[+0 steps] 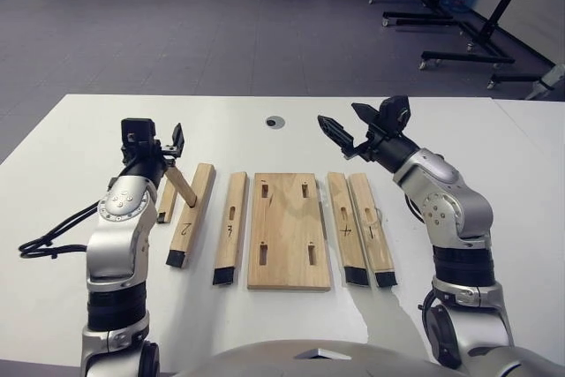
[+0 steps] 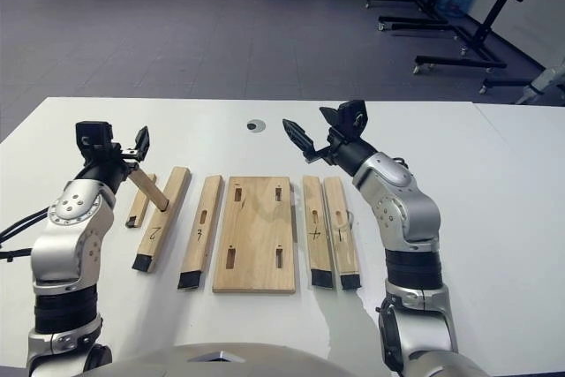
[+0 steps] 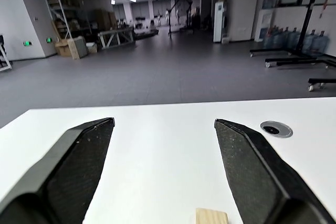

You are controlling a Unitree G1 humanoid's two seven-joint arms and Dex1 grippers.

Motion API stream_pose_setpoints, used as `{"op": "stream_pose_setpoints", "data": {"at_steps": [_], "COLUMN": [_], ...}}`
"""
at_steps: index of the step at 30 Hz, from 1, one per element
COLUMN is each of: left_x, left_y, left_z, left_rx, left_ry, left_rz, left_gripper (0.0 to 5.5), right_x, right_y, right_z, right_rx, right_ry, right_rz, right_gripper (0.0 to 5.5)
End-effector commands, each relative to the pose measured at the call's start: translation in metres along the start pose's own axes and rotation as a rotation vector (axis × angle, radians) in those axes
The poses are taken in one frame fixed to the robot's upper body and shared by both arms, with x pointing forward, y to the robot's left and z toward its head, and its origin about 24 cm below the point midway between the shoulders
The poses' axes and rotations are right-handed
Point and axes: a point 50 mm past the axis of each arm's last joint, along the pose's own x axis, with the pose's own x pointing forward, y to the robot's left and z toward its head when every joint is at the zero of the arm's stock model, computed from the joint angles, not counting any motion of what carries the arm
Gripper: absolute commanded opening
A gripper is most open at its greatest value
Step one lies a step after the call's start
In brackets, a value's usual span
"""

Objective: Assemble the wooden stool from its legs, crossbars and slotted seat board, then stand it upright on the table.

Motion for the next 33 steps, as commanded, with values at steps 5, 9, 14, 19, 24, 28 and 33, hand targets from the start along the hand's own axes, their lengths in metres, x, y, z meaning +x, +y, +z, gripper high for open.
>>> {"op": "stream_pose_setpoints", "data": {"at_steps": [5,9,14,19,24,28,33], "left_x": [0.013,0.012,-0.003,-0.027,-0.041,-0.067,-0.084], "left_y": [0.009,0.030,0.052,0.061,0.103,0.088,0.066], "left_z": [0.052,0.122,0.137,0.048,0.005,-0.025,-0.039], "left_rx": [-0.011,0.011,0.033,-0.018,-0.203,-0.179,-0.118], "left_ry": [-0.102,-0.267,-0.235,0.043,0.202,0.347,0.430], "left_rz": [0.003,0.036,0.059,0.063,-0.106,-0.319,-0.402], "left_gripper": [3.50,3.50,3.50,3.50,3.50,3.50,3.50], "right_x": [0.003,0.003,0.000,-0.010,-0.017,-0.023,-0.026], "right_y": [0.002,0.002,0.001,-0.003,-0.005,-0.007,-0.007], "right_z": [0.006,0.007,0.006,0.003,-0.001,-0.003,-0.005], "right_rx": [-0.009,-0.007,-0.007,-0.003,0.003,0.008,0.008], "right_ry": [-0.008,-0.017,-0.025,-0.031,-0.026,-0.023,-0.022], "right_rz": [0.007,0.003,-0.011,-0.056,-0.087,-0.105,-0.120], "right_gripper": [5.29,5.29,5.29,5.29,5.29,5.29,5.29]}}
